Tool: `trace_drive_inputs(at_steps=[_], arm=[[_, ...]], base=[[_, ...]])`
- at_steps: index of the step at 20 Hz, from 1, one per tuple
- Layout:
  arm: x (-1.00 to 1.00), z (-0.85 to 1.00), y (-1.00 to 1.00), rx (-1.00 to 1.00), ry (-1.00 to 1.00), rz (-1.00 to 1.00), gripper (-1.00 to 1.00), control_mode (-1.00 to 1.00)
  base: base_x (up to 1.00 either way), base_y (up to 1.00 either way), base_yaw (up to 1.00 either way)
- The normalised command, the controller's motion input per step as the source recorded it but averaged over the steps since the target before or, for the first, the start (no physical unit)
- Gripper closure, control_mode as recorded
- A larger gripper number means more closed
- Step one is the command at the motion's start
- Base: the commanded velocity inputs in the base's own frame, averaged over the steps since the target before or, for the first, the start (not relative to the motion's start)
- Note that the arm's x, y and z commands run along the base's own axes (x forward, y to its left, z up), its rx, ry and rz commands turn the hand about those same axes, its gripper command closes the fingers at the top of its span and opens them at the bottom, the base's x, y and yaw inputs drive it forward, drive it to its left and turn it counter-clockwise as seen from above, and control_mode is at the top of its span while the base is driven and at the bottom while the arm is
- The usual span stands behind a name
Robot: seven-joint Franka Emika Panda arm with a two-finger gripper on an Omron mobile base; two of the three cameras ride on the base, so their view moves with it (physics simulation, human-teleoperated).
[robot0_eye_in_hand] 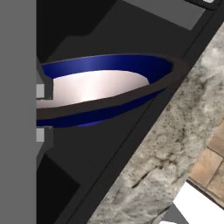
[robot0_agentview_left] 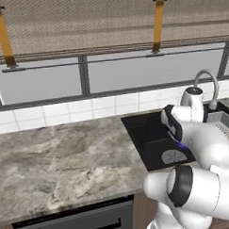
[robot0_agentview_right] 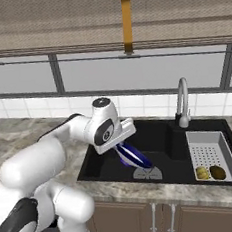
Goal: Dump the squash and avocado from the bowl so the bowl can be washed. Place the bowl in the sink after clearing the leftovers.
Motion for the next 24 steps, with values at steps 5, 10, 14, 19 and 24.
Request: trace_drive_inputs(at_steps=[5,10,14,19,24], arm=[[0.56,-0.26,-0.12,0.00,0.00,0.00,1.00,-1.00],[0.42,-0.30,-0.32,0.00,0.05,-0.05,1.00,-1.00],[0.17,-0.63,-0.48,0.00,0.14,-0.12,1.00,-1.00],[0.10,-0.40,-0.01,-0.02,0.01,-0.11,1.00,-1.00],[0.11,-0.12,0.00,-0.01,0.02,-0.01,1.00,-1.00]], base=[[0.00,0.00,0.00],[0.00,0.00,0.00],[0.00,0.00,0.00],[0.00,0.00,0.00],[0.00,0.00,0.00]])
